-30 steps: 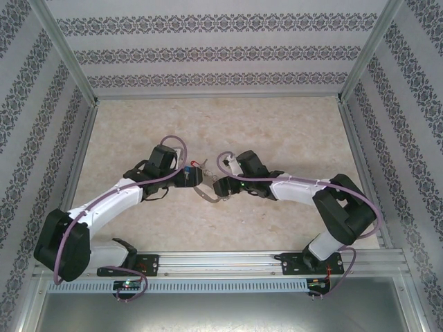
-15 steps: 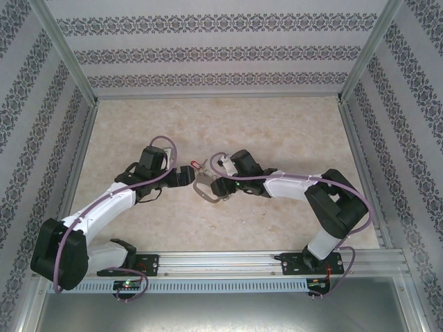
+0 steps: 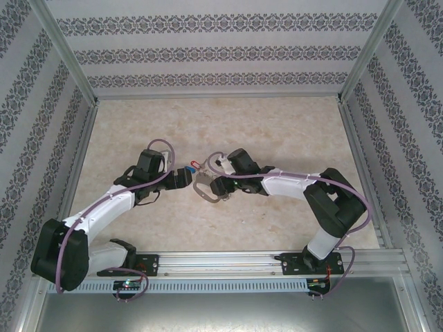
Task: Put the keys on the keyring
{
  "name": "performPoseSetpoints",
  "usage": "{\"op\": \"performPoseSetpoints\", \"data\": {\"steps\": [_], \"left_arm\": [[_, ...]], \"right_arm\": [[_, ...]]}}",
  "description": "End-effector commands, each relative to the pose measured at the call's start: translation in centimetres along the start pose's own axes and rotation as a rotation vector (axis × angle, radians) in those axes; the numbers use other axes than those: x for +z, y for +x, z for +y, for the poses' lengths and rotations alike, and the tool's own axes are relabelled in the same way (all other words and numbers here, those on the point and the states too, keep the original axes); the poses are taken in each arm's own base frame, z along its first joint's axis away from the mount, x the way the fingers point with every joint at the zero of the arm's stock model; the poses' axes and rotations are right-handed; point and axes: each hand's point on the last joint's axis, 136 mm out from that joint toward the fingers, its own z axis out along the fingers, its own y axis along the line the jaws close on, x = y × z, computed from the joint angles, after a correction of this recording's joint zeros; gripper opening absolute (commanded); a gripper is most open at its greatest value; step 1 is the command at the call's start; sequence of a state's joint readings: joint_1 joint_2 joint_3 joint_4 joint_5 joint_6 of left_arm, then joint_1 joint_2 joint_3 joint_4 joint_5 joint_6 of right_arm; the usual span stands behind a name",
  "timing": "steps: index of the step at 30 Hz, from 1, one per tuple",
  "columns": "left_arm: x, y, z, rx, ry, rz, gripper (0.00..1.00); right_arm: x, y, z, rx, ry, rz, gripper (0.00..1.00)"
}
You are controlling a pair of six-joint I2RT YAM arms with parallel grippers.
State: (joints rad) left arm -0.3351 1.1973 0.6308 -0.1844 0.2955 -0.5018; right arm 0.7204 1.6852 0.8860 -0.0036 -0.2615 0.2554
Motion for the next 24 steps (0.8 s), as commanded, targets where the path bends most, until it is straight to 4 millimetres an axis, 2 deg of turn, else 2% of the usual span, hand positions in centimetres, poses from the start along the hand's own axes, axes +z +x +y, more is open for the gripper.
{"op": "performPoseSetpoints", "data": {"steps": [1,7,10,17,24], "left_arm": [[-0.2,-0.4,0.0,-0.006,0.023,-0.037,0.94],[-0.6,0.2,0.4,-0.015,0.032,-0.043,0.90],[-0.8,0.5,0.6,-0.024,0.040,-0.050,0.87],[-1.0,0.7,0.2,-0.026,0.075,-0.047,0.86],[-0.7,0.8,-0.3,-0.031,0.103,-0.028,0.86]], "right_arm": [[-0.1,-0.2,0.2,-0.026,0.033,0.019,0.63],[-1.0,-0.3,0.0,-0.065,0.077,0.033,0.61],[-1.5,-0.3,0.2,-0.080,0.085,0.043,0.51],[-3.6,2.0,0.8,-0.063,0.086,0.061,0.48],[-3.8,4.2,1.0,-0.033,0.077,0.113,0.41]]}}
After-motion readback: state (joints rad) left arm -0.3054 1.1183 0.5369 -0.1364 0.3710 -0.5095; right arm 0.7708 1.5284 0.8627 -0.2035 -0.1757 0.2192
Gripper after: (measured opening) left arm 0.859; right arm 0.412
